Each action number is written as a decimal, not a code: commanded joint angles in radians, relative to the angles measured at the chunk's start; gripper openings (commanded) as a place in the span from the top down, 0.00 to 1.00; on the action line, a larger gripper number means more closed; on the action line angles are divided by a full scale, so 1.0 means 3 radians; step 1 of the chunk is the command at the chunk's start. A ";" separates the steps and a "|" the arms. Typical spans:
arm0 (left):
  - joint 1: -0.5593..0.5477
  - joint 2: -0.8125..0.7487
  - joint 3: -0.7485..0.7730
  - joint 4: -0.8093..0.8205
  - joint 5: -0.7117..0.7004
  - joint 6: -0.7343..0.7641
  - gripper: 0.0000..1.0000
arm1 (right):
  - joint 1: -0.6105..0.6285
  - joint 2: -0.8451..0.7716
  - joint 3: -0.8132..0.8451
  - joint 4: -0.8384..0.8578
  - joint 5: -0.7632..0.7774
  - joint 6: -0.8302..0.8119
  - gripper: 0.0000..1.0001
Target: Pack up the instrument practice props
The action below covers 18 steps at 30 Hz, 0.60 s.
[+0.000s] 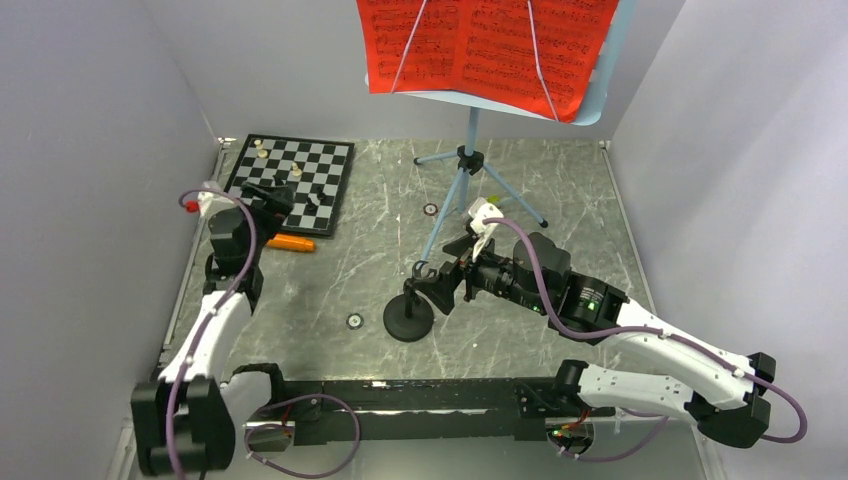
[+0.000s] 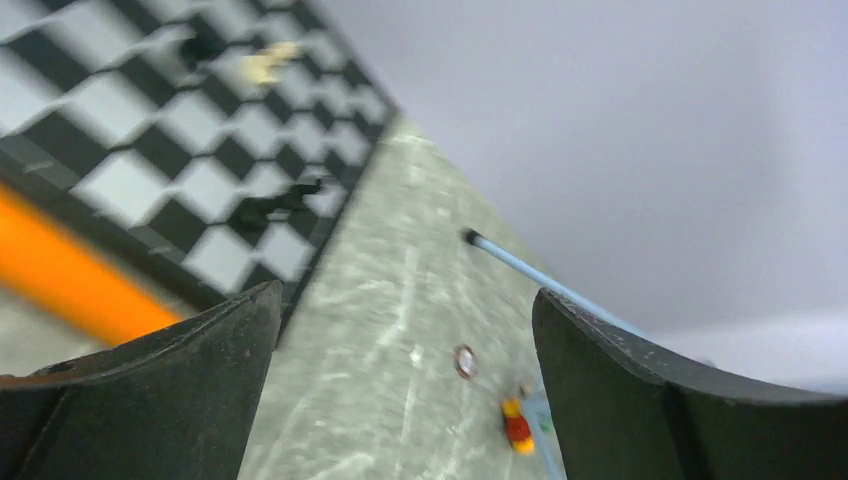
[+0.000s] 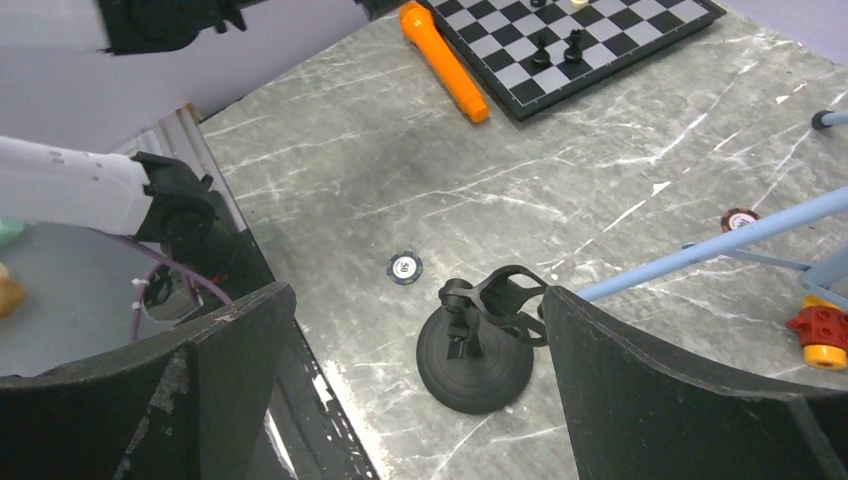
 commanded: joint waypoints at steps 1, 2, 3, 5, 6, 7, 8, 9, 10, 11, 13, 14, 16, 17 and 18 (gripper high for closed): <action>-0.0761 -0.0502 -0.0087 0.0570 0.0054 0.0993 0.01 | 0.0000 -0.0061 -0.0041 0.0164 0.0204 0.0034 0.00; -0.1013 -0.0592 -0.0145 0.0597 -0.0002 0.1216 0.01 | -0.0002 -0.0077 -0.0083 0.0186 0.0241 0.0045 0.00; -0.1255 -0.0703 -0.0211 0.0596 -0.0046 0.1367 0.01 | -0.0005 -0.0098 -0.0118 0.0196 0.0279 0.0059 0.00; -0.1594 -0.0874 -0.0443 0.0740 -0.0051 0.1557 0.03 | -0.0014 -0.0115 -0.0174 0.0191 0.0335 0.0112 0.00; -0.1709 -0.0965 -0.0566 0.0837 -0.0053 0.1619 0.06 | -0.0023 -0.0119 -0.0199 0.0177 0.0375 0.0143 0.00; -0.1807 -0.1063 -0.0668 0.0874 -0.0053 0.1716 0.10 | -0.0036 -0.0125 -0.0243 0.0162 0.0427 0.0174 0.00; -0.1910 -0.1150 -0.0715 0.0792 -0.0158 0.1793 0.14 | -0.0041 -0.0140 -0.0287 0.0153 0.0465 0.0202 0.00; -0.2032 -0.1242 -0.0704 0.0526 -0.0274 0.1869 0.16 | -0.0056 -0.0162 -0.0338 0.0159 0.0502 0.0231 0.00; -0.2128 -0.1322 -0.0681 0.0319 -0.0356 0.1954 0.17 | -0.0062 -0.0189 -0.0397 0.0172 0.0534 0.0255 0.00; -0.2223 -0.1406 -0.0672 0.0151 -0.0420 0.2017 0.18 | -0.0074 -0.0213 -0.0448 0.0183 0.0556 0.0280 0.00; -0.2448 -0.1609 -0.0714 -0.0114 -0.0573 0.2062 0.18 | -0.0094 -0.0255 -0.0530 0.0197 0.0586 0.0324 0.00; -0.2564 -0.1725 -0.0752 -0.0228 -0.0650 0.2067 0.17 | -0.0094 -0.0265 -0.0555 0.0194 0.0607 0.0344 0.00; -0.2794 -0.2010 -0.0855 -0.0437 -0.0821 0.2087 0.16 | -0.0097 -0.0291 -0.0589 0.0196 0.0647 0.0374 0.00; -0.2918 -0.2150 -0.0923 -0.0545 -0.0946 0.2058 0.15 | -0.0099 -0.0301 -0.0600 0.0200 0.0660 0.0386 0.00; -0.3042 -0.2276 -0.1017 -0.0580 -0.1025 0.2039 0.15 | -0.0097 -0.0304 -0.0598 0.0195 0.0666 0.0393 0.00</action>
